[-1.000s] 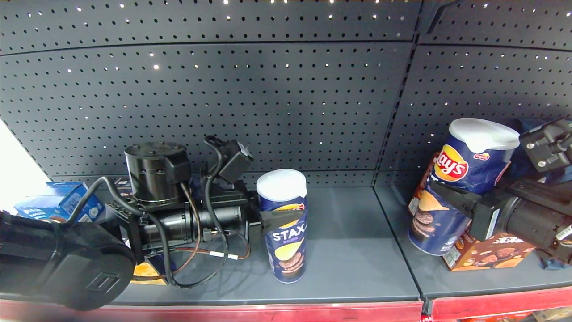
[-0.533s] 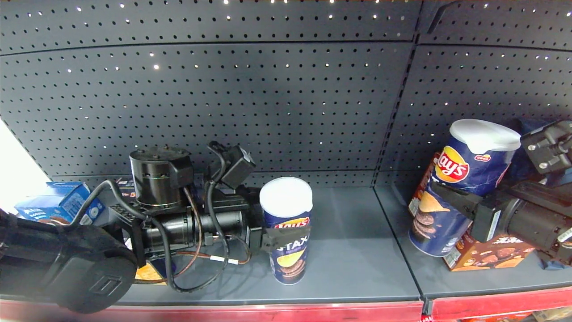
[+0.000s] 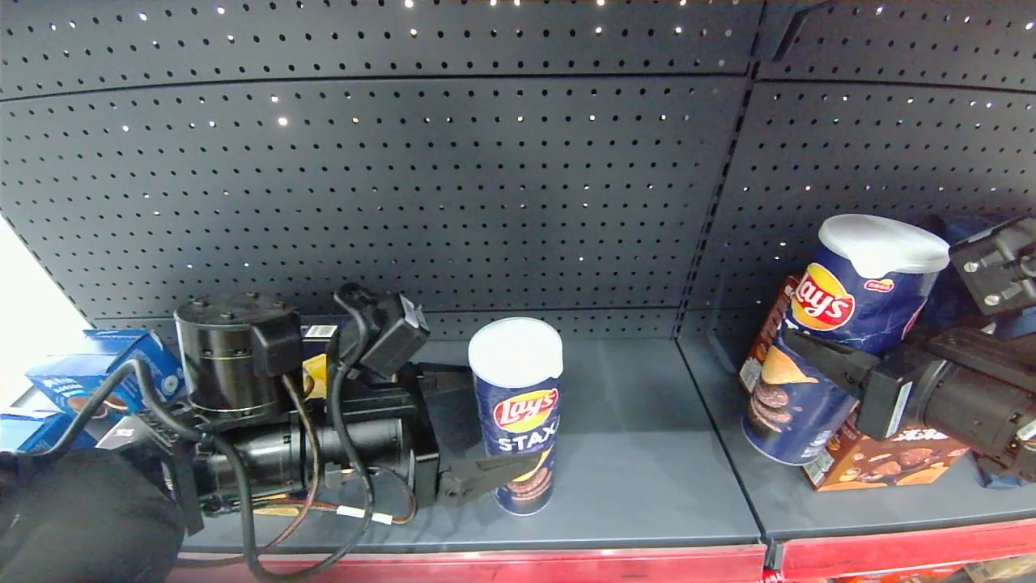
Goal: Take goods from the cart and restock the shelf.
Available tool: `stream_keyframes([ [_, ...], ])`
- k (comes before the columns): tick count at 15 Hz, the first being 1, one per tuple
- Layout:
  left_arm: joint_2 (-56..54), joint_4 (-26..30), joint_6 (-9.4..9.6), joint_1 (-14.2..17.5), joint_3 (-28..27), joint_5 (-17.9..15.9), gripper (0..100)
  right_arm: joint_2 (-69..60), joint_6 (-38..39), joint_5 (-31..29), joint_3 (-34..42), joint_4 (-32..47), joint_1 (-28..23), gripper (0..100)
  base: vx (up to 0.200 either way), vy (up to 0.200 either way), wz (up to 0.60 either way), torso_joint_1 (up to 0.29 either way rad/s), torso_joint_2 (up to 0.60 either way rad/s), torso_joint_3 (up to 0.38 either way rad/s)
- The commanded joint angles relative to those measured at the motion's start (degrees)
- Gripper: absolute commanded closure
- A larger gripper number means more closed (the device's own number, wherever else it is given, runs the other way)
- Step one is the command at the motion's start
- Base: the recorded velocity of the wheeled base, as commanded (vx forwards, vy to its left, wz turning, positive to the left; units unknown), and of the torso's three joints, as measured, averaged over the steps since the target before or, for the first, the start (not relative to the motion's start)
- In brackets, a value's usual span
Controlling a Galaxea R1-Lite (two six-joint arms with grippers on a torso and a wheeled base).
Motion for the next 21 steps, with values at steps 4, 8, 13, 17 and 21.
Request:
stream_keyframes([
  [4, -5.6, 0.4, 0.37, 3.1, 2.2, 0.5, 0, -0.6, 0.0, 0.0, 0.4, 0.1, -0.1, 100, 0.000, 0.000, 0.00, 0.000, 0.00, 0.000],
  [8, -11.2, 0.4, 0.20, 7.4, 4.9, 0.9, 0, -0.6, 0.0, 0.0, 0.5, 0.0, -0.1, 100, 0.000, 0.000, 0.00, 0.000, 0.00, 0.000],
  [13, -23.1, 0.4, -0.68, 15.5, 6.4, 3.2, 0, -1.0, -0.1, 0.0, 2.0, 0.0, 0.0, 100, 0.000, 0.000, 0.00, 0.000, 0.00, 0.000],
  [17, -34.6, 0.4, -3.41, 21.6, 11.8, 4.7, 0, -1.4, -0.2, 0.0, 2.4, 0.0, 0.0, 100, 0.000, 0.000, 0.00, 0.000, 0.00, 0.000],
  [21, -54.5, 0.5, -8.94, 28.7, 28.9, 5.1, 0, -2.9, -0.3, 0.0, 3.8, -0.5, -0.2, 100, 0.000, 0.000, 0.00, 0.000, 0.00, 0.000],
])
